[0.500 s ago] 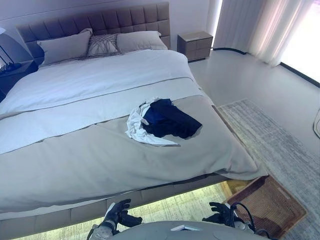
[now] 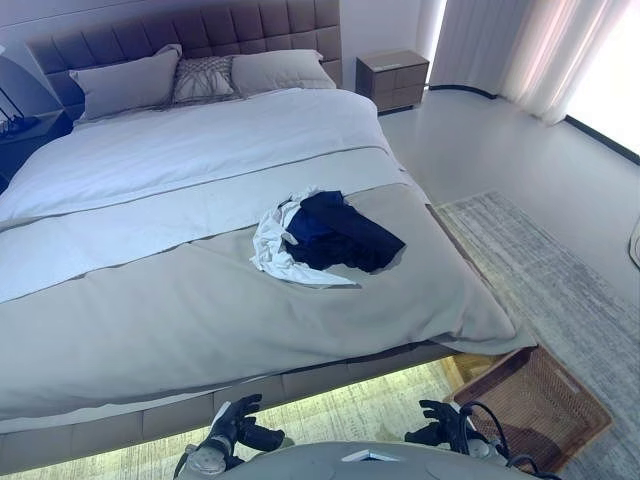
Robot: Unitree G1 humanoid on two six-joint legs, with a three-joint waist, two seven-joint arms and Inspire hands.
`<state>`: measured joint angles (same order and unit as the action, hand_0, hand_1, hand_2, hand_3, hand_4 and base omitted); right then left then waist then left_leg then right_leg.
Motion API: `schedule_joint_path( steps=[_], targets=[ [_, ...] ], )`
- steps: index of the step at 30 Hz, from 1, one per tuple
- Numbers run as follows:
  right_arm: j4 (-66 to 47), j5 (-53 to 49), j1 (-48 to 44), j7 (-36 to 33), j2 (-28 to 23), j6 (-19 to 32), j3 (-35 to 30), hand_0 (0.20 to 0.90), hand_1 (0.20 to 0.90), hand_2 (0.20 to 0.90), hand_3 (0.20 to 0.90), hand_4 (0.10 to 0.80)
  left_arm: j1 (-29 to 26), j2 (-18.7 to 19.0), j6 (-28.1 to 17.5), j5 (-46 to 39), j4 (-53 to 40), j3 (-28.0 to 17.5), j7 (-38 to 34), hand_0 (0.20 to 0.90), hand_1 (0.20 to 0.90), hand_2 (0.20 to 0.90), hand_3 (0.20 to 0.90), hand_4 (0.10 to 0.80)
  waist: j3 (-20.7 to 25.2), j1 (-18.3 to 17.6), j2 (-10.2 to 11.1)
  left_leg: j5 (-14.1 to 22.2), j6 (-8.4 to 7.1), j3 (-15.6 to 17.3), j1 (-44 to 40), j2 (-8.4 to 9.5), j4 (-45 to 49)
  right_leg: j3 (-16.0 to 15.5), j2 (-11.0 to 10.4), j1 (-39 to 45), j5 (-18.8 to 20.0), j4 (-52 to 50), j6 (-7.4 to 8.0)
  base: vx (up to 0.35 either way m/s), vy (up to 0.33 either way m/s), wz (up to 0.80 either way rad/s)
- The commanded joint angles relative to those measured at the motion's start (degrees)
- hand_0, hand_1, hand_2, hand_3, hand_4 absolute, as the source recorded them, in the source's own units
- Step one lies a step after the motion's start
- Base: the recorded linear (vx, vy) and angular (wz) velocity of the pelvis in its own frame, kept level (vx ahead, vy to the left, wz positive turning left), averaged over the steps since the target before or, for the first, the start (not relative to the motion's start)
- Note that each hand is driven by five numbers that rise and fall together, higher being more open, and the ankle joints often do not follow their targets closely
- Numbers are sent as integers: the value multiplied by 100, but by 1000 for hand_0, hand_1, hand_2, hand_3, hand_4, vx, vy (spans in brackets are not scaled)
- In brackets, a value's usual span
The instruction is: Pick up the clothes from the bed and place them into the basket
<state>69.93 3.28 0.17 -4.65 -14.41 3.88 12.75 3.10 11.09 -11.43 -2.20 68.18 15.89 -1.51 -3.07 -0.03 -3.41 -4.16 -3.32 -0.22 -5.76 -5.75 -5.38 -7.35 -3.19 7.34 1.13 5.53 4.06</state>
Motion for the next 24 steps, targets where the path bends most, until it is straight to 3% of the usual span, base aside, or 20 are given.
schedule_joint_path(
  steps=[1, 18, 24],
  targets=[
    [124, -151, -463, -27, 171, 412, 107, 900, 900, 900, 900, 800, -522, 109, -238, -10, 160, -59, 36, 900, 900, 900, 900, 800, -240, 104, 379, 528, 353, 72, -266, 516, 38, 97, -183, 74, -47, -276, 90, 0, 0, 0],
    [33, -329, -500, -521, 177, 769, 59, 900, 900, 900, 900, 800, -516, 72, -262, -90, 115, -22, -17, 900, 900, 900, 900, 800, -264, 96, 328, 528, 364, 70, -273, 538, 38, 79, -194, 75, -63, -293, 75, 0, 0, 0],
    [-486, -1038, -665, -168, -1, 949, -10, 900, 900, 900, 900, 800, -583, 239, -169, -331, -121, -170, -74, 900, 900, 900, 900, 800, -306, 125, 364, 514, 345, 84, -281, 525, 38, 83, -182, 96, -56, -305, 56, 0, -10, 1]
  ],
)
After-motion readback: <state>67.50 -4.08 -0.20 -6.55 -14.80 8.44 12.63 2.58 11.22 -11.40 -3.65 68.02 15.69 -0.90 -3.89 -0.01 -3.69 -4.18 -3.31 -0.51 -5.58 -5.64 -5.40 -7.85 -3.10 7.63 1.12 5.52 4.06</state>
